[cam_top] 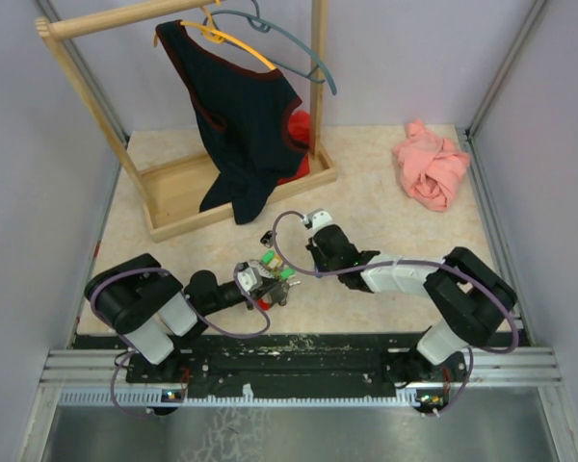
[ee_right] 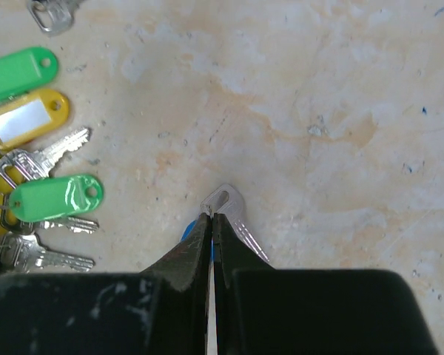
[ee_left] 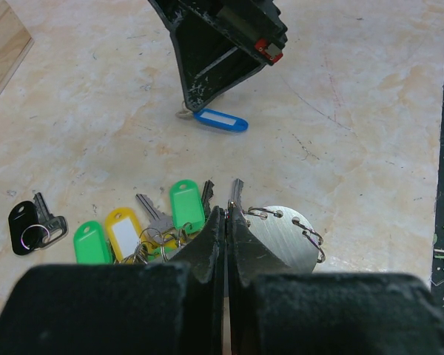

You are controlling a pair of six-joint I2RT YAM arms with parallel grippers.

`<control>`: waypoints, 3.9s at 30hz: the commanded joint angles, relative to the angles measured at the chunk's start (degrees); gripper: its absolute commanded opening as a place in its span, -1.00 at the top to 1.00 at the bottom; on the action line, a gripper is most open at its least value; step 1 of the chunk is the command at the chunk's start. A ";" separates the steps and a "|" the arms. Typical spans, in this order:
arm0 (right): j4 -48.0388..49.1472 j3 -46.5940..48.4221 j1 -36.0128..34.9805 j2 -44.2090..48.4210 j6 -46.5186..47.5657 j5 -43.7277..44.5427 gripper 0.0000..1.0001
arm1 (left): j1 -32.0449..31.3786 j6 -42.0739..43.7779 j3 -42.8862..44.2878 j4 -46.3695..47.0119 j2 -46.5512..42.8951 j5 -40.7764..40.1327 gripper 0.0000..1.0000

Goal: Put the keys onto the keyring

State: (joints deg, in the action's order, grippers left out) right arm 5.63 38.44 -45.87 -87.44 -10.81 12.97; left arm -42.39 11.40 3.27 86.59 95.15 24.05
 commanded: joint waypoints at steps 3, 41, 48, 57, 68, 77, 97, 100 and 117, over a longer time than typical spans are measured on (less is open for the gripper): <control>13.45 -3.28 1.66 1.17 4.73 -3.91 0.97 | 0.05 -0.76 -0.80 6.46 0.12 -0.23 0.99; 32.82 -4.22 6.23 -6.69 35.76 -64.86 0.64 | 0.20 -0.87 -1.69 9.04 0.45 1.34 0.99; 31.06 -2.48 6.10 -9.20 36.09 -65.83 0.65 | 0.20 -1.00 -1.79 9.08 0.37 1.50 0.99; 27.30 -0.85 5.37 -10.67 38.32 -66.28 0.65 | 0.22 -1.11 -1.86 9.12 0.21 1.56 0.99; 24.78 -0.03 5.11 -10.75 40.07 -68.66 0.65 | 0.28 -1.08 -1.91 9.21 0.25 1.17 0.99; 25.19 0.67 4.72 -11.61 40.23 -68.22 0.66 | 0.25 -1.11 -1.95 9.30 0.11 1.42 0.99; -15.92 12.54 0.20 0.71 52.90 -46.69 1.00 | 0.27 -2.05 -2.64 9.30 -2.51 0.77 0.78; -20.77 15.26 -1.15 1.58 53.35 -43.94 1.00 | 0.29 -2.33 -2.52 9.75 -2.52 1.67 0.72; -23.11 20.14 -5.06 -0.88 52.29 -41.62 1.00 | 0.35 -2.74 -1.28 11.21 -1.78 7.35 0.55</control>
State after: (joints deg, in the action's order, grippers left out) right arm -19.00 55.02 -49.93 -87.83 41.87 -28.12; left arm -42.15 9.23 1.48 87.02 93.32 28.56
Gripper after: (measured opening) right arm 0.005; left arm 0.216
